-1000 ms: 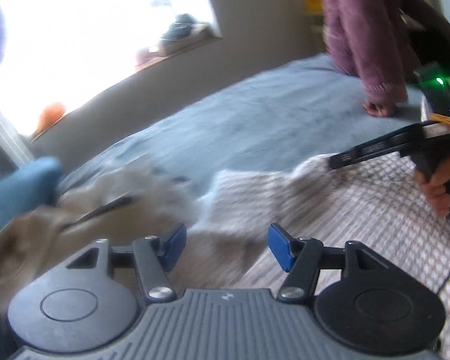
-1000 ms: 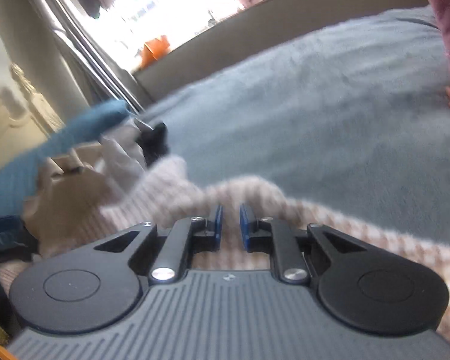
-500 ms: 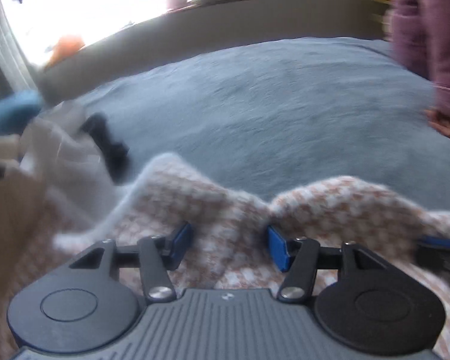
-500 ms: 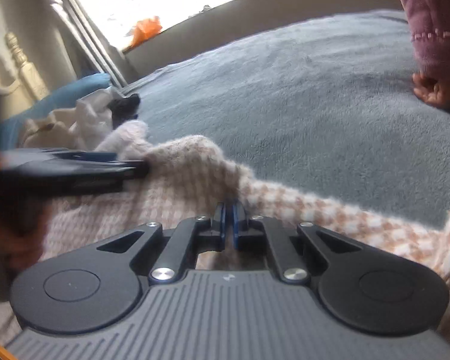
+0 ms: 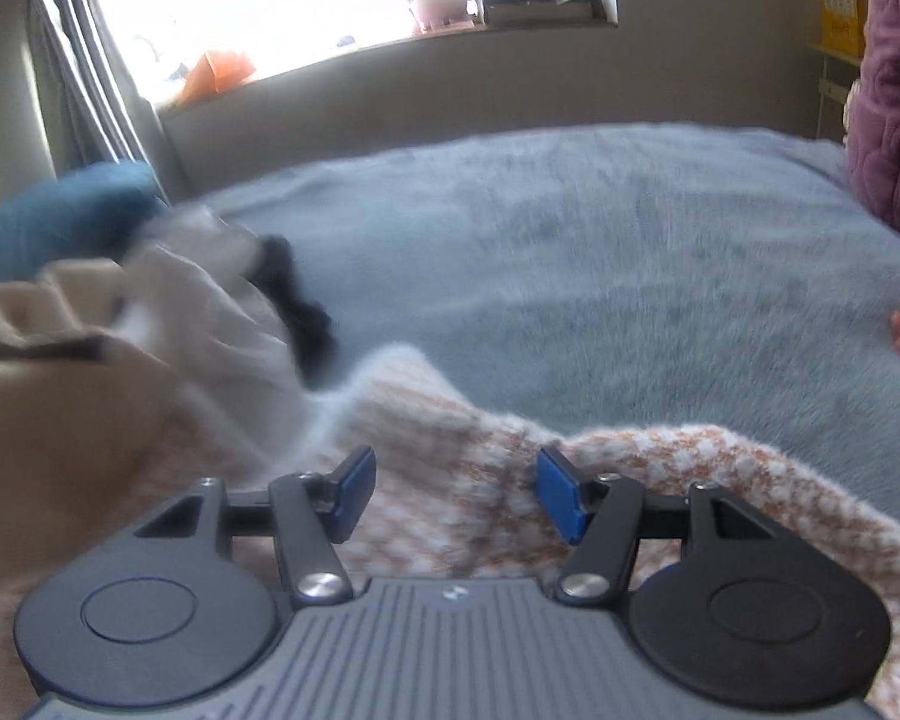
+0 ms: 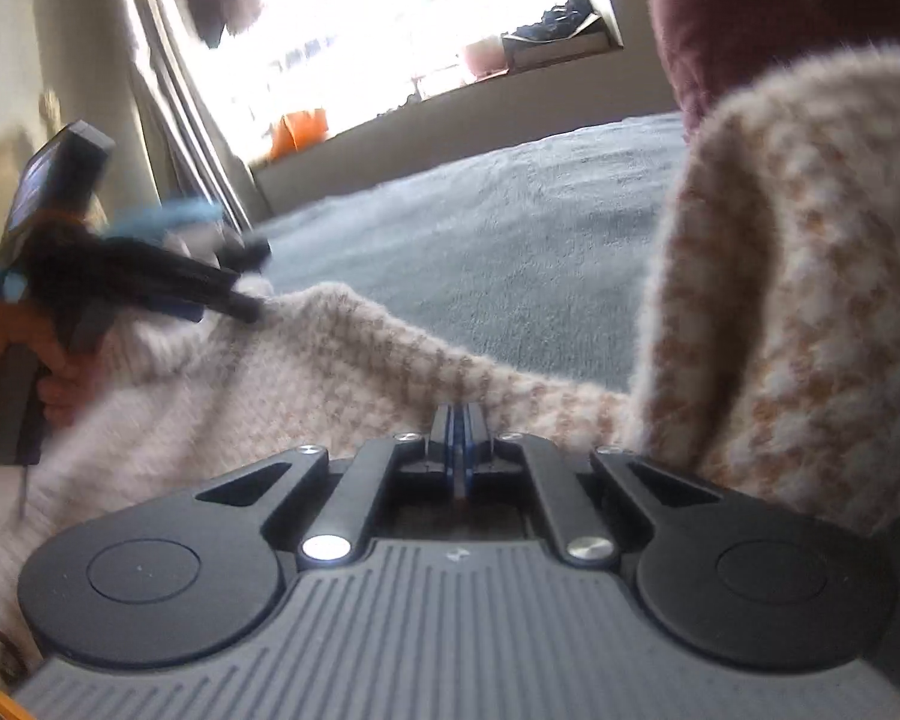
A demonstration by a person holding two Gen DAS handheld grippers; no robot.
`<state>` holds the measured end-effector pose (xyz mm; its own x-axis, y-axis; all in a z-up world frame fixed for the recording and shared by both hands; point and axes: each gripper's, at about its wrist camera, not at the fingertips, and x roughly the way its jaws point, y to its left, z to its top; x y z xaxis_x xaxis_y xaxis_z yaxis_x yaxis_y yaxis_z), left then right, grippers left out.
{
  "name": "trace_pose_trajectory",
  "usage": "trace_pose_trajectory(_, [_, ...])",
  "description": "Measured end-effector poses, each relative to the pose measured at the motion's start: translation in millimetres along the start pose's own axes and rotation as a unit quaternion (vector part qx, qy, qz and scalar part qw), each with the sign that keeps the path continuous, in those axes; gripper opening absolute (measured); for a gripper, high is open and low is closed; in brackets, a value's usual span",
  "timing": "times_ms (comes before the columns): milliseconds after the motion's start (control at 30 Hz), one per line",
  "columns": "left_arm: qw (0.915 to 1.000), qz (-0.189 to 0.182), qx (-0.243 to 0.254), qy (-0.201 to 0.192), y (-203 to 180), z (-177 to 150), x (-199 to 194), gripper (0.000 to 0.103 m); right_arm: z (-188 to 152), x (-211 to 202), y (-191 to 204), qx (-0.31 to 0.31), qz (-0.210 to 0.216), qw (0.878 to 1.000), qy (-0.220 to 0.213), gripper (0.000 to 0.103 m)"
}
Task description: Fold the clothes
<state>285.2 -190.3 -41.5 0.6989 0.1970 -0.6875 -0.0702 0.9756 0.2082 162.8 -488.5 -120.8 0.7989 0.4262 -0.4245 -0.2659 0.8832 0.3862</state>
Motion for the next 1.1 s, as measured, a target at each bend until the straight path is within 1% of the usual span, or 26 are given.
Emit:
trace_pose_trajectory(100, [0.9993, 0.031, 0.020, -0.008, 34.9, 10.4, -51.6, 0.061, -1.5, -3.1, -10.9, 0.030, 0.021, 0.999, -0.010, 0.000])
trace_pose_trajectory(167, [0.9967, 0.072, 0.033, -0.018, 63.8, 16.6, -89.1, 0.061, -3.3, -4.9, -16.0, 0.045, 0.033, 0.998, -0.014, 0.000])
trace_pose_trajectory(267, [0.9895, 0.138, 0.036, -0.027, 104.6, 28.4, -135.6, 0.061, -8.1, -9.6, -23.7, 0.059, 0.052, 0.997, -0.017, 0.000])
trace_pose_trajectory(333, [0.9835, 0.173, 0.043, -0.032, 126.1, 35.5, -160.6, 0.061, -9.5, -11.3, -29.7, 0.074, 0.065, 0.995, -0.017, 0.000])
trace_pose_trajectory(400, [0.9791, 0.193, 0.048, -0.040, 141.5, 41.6, -179.5, 0.061, -10.1, -10.0, -33.8, 0.085, 0.072, 0.994, -0.017, 0.000])
trace_pose_trajectory(467, [0.9769, 0.200, 0.054, -0.051, 152.8, 47.0, -194.1, 0.061, -10.7, -10.2, -32.9, 0.084, 0.074, 0.994, -0.018, 0.000])
trace_pose_trajectory(567, [0.9802, 0.178, 0.049, -0.072, 164.6, 40.5, -208.5, 0.063, -11.8, -10.3, -32.2, 0.086, 0.075, 0.993, -0.019, 0.000])
trace_pose_trajectory(633, [0.9850, 0.149, 0.038, -0.079, 168.1, 22.6, -208.2, 0.063, -12.0, -9.6, -29.9, 0.082, 0.071, 0.994, -0.019, 0.000])
trace_pose_trajectory(733, [0.9934, 0.086, 0.022, -0.072, 170.1, -18.0, -203.2, 0.063, -11.8, -14.6, -28.7, 0.072, 0.058, 0.996, -0.012, 0.000])
trace_pose_trajectory(800, [0.9970, 0.041, 0.024, -0.060, 170.6, -41.9, -199.7, 0.063, -7.1, -15.5, -26.7, 0.074, 0.054, 0.996, -0.003, 0.000])
trace_pose_trajectory(833, [0.9980, 0.017, 0.026, -0.055, 172.8, -51.2, -198.3, 0.062, -2.8, -26.5, -23.9, 0.074, 0.047, 0.996, -0.005, 0.002])
trace_pose_trajectory(867, [0.9983, -0.008, 0.028, -0.050, 175.5, -60.1, -197.0, 0.062, 2.3, -42.5, -20.1, 0.072, 0.038, 0.997, -0.010, 0.005])
trace_pose_trajectory(933, [0.9963, -0.059, 0.026, -0.058, 182.9, -76.0, -195.5, 0.062, 12.4, -74.5, -12.6, 0.068, 0.020, 0.997, -0.021, 0.008])
trace_pose_trajectory(1000, [0.9916, -0.107, 0.018, -0.070, 189.1, -91.0, -188.9, 0.062, 28.2, -126.1, -7.0, 0.068, -0.007, 0.996, -0.053, 0.010])
trace_pose_trajectory(1033, [0.9888, -0.127, 0.015, -0.076, 191.7, -98.6, -185.2, 0.062, 39.0, -156.4, -4.3, 0.065, -0.029, 0.995, -0.068, 0.011])
trace_pose_trajectory(1100, [0.9825, -0.165, 0.006, -0.086, 196.1, -116.1, -179.3, 0.062, 63.2, -223.0, 6.0, 0.039, -0.096, 0.990, -0.098, 0.011])
